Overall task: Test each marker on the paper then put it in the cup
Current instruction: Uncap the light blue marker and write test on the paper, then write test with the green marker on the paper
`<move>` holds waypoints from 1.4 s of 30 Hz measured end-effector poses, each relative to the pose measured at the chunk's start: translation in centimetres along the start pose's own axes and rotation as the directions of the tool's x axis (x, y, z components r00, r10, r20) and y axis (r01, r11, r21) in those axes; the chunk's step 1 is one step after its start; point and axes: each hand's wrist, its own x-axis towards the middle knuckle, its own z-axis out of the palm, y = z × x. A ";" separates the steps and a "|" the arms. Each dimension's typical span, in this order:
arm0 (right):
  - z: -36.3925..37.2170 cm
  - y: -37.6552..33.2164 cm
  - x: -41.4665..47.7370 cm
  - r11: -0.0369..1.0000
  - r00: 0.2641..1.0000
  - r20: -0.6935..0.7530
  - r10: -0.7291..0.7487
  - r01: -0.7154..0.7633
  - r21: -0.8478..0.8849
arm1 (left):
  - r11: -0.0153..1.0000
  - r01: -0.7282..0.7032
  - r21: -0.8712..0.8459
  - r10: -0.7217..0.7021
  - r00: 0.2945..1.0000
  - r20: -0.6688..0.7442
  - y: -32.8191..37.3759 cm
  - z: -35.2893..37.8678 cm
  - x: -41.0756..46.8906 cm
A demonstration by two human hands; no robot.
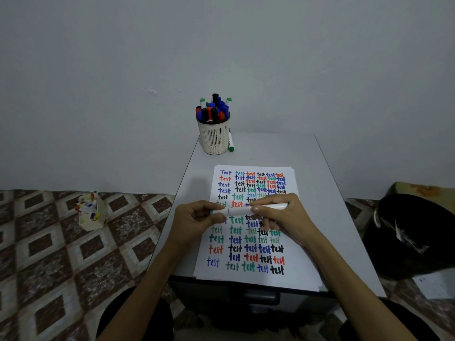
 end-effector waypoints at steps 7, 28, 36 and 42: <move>0.0 0.2 0.2 1.000 1.000 0.013 -0.010 0.010 -0.024 | 0.999 -0.045 0.026 0.047 0.998 -0.051 0.1 0.1 0.2; 2.5 -10.3 14.6 0.300 0.932 0.305 -0.196 0.354 -0.886 | 0.902 0.016 0.431 0.057 0.986 -0.158 -2.2 0.7 1.6; 4.6 -15.8 26.4 0.515 0.789 0.029 -0.614 0.428 -0.743 | 0.604 -0.001 0.797 0.003 1.000 -0.001 -3.0 1.4 2.3; 4.7 -10.6 28.5 0.481 0.864 0.009 -0.503 0.289 -0.828 | 0.604 -0.013 0.797 0.018 1.000 0.002 -3.3 1.3 2.2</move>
